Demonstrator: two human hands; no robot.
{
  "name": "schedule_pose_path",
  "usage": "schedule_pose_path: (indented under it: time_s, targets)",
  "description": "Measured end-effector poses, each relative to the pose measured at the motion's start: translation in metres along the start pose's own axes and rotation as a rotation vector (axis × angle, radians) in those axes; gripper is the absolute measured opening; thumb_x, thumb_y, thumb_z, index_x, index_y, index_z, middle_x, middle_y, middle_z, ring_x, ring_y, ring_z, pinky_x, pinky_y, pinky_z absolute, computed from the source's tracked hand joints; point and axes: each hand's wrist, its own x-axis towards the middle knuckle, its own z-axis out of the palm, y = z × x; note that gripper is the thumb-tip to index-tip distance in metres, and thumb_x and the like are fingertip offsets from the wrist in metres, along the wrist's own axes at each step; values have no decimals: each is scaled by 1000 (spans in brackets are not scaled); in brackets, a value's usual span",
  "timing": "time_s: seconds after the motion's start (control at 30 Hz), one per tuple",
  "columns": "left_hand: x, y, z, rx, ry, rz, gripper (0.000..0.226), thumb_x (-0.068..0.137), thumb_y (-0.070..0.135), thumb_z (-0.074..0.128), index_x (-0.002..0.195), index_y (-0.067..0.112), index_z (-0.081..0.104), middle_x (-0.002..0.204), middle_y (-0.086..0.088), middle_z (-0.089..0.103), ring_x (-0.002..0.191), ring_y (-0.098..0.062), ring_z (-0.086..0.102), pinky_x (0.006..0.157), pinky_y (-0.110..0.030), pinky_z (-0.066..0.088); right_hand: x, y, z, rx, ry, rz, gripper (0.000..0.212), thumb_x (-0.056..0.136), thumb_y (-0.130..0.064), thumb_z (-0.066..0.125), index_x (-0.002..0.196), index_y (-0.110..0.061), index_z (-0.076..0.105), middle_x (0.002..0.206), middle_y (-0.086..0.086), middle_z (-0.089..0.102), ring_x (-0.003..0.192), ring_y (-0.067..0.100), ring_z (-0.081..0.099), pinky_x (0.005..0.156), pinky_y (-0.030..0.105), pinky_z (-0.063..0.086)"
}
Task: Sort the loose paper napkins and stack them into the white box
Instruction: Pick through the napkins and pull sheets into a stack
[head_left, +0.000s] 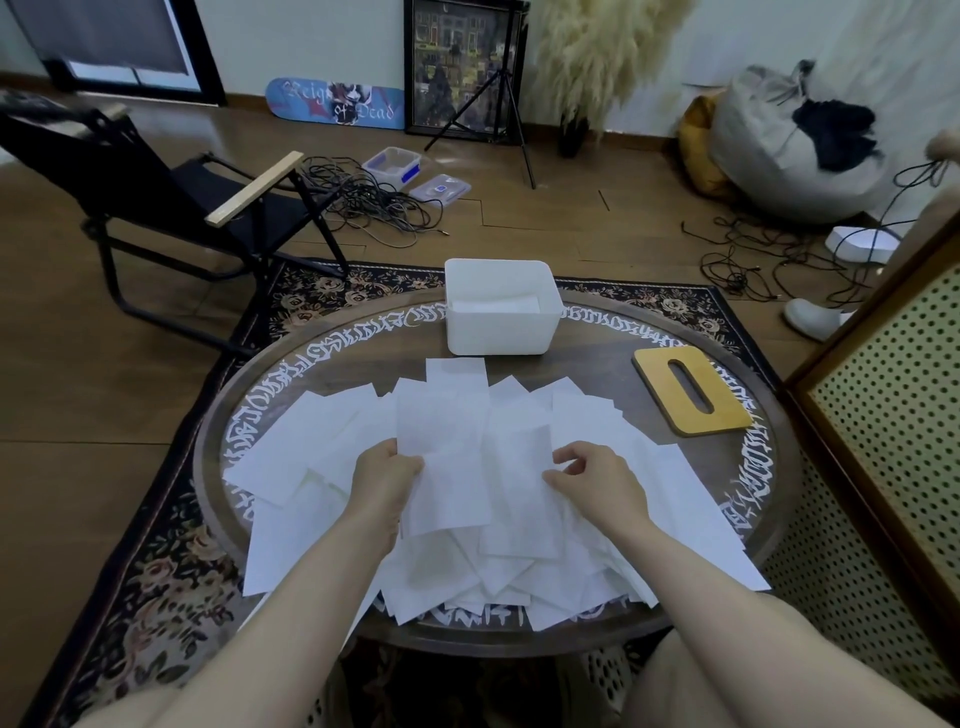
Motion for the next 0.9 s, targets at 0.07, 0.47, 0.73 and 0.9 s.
schedule_pose_path:
  time_s: [0.07,0.47,0.73,0.9]
  targets:
    - [-1,0,0,-4,-2,1,25,88,-6,45,81,13,61,85,-4,64,74,-23,59,60,-28,47,1,0,2,60,-36,8,18,83,-34,68,97,-24,64,85,-10,60,84,16,60,68,29,45]
    - [1,-2,0,-6,-6,0,23,90,-3,46,84,13,61,90,-7,66,80,-26,61,63,-30,50,6,0,-11,364,8,13,23,88,-13,64,66,-20,64,64,-5,58,63,15,49,63,28,38]
    - [0,-7,6,-3,-10,12,16,88,-4,46,89,3,61,90,-12,65,75,-27,59,64,-31,49,-9,-15,-26,718,-95,-21,21,94,-9,56,75,-12,64,55,-7,50,47,9,35,52,19,30]
    - [-5,-9,15,-22,-149,-19,28,97,4,41,91,18,65,90,-2,70,85,-25,65,76,-39,54,-13,-21,-18,728,-177,-42,17,93,-9,59,77,-13,66,54,-5,48,44,9,33,51,22,26]
